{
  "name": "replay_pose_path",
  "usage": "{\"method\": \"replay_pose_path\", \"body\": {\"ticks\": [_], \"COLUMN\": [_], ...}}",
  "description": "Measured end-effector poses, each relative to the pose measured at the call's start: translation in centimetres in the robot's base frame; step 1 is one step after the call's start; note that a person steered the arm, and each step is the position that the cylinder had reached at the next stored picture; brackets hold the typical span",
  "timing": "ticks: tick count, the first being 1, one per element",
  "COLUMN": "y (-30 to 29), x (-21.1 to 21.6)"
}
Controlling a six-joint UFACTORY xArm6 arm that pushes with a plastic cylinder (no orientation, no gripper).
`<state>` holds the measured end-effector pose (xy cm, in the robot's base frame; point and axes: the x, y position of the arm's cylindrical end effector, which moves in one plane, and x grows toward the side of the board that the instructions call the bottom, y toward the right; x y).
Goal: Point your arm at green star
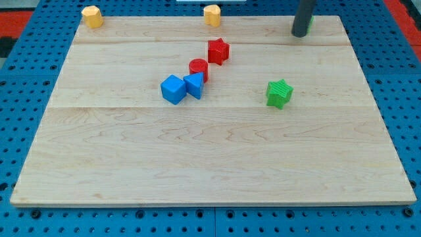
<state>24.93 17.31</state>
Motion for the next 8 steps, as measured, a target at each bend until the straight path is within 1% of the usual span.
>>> {"method": "replay_pose_path", "body": {"ticks": [1,2,3,4,5,7,8], "y": [-0.3,-0.2,-0.2,-0.8,-3.0,-3.5,-3.7], "x": [-0.2,-3.5,-3.8,-2.1,1.6,4.3,4.5]}}
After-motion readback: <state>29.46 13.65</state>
